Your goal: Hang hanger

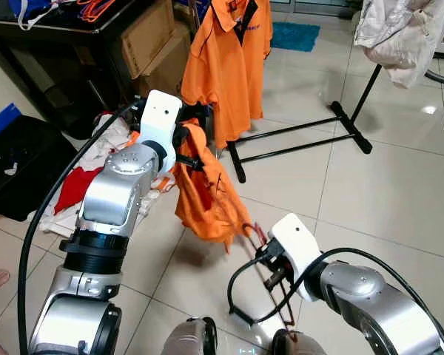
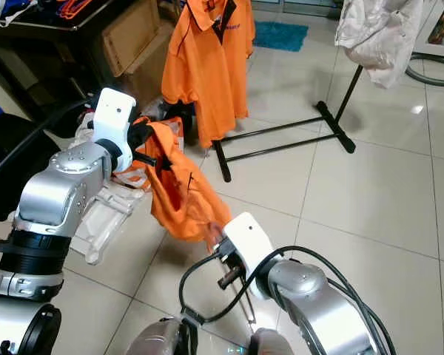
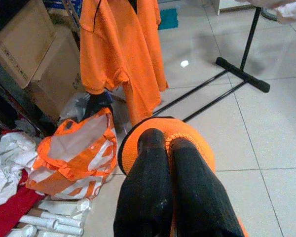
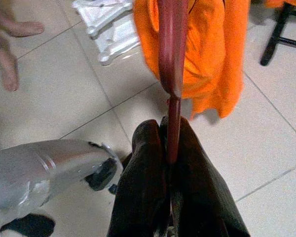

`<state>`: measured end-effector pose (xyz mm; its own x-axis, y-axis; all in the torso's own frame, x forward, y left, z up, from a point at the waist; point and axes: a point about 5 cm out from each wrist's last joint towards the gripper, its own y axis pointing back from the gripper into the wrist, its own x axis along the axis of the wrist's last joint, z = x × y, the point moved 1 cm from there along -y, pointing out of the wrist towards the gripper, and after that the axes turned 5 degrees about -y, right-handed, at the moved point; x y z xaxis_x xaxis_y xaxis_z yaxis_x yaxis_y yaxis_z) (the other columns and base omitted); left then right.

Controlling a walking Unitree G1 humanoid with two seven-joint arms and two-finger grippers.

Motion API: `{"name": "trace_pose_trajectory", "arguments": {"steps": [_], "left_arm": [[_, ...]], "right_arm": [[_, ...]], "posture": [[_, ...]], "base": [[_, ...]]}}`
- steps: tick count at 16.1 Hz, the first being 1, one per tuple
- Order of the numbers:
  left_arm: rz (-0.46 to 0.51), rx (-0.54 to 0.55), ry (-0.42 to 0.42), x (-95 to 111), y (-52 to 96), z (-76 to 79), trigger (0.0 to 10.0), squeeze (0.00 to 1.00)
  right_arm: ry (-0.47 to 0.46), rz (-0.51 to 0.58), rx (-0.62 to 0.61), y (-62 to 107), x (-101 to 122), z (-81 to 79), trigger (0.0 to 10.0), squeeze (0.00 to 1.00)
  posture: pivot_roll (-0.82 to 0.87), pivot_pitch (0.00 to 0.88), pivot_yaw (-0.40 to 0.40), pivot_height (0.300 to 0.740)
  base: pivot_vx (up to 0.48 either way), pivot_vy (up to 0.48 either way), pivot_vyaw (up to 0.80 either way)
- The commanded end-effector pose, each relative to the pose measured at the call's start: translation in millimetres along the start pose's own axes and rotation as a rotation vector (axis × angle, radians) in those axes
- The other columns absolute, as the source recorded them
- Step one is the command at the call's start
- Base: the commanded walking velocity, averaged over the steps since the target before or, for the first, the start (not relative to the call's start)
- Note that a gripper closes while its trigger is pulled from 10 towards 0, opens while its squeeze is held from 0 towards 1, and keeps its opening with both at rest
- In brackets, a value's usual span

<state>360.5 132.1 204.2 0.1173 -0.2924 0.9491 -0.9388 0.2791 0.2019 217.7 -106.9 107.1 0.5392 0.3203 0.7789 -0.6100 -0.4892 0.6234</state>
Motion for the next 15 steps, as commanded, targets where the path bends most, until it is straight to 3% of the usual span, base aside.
{"name": "trace_pose_trajectory", "arguments": {"steps": [1,3,6,7,10,15], "left_arm": [[0.033,0.028,-0.007,7.3,5.2,-8.6,10.0,0.00],[0.027,0.050,0.007,7.5,4.6,-14.7,10.0,0.00],[0.045,0.036,0.021,13.9,3.6,-10.8,10.0,0.00],[0.060,0.022,0.042,17.6,3.1,-6.2,10.0,0.00],[0.097,-0.037,0.047,26.2,0.8,18.0,10.0,0.00],[0.098,-0.089,0.001,23.9,3.2,35.9,10.0,0.00]], "right_arm": [[-0.042,0.024,-0.039,1.2,0.8,6.9,10.0,0.00],[-0.057,0.020,-0.051,2.2,-0.9,10.0,10.0,0.00],[-0.066,0.008,-0.031,-0.3,-3.6,5.3,10.0,0.00],[-0.082,0.007,-0.012,-2.2,-4.7,0.5,10.0,0.00],[-0.001,-0.074,0.110,-4.9,-16.4,-18.4,10.0,0.00],[-0.042,-0.045,0.042,-9.2,-10.9,-13.1,10.0,0.00]], "posture": [[0.04,0.162,0.109,0.740],[0.04,0.163,0.112,0.740],[0.04,0.164,0.114,0.740],[0.04,0.164,0.114,0.740],[0.04,0.163,0.113,0.740],[0.04,0.165,0.114,0.740]], "base": [[0.000,0.000,0.00],[0.000,0.000,0.00],[0.000,0.000,0.00],[0.000,0.000,0.00],[0.000,0.000,0.00],[0.000,0.000,0.00]]}}
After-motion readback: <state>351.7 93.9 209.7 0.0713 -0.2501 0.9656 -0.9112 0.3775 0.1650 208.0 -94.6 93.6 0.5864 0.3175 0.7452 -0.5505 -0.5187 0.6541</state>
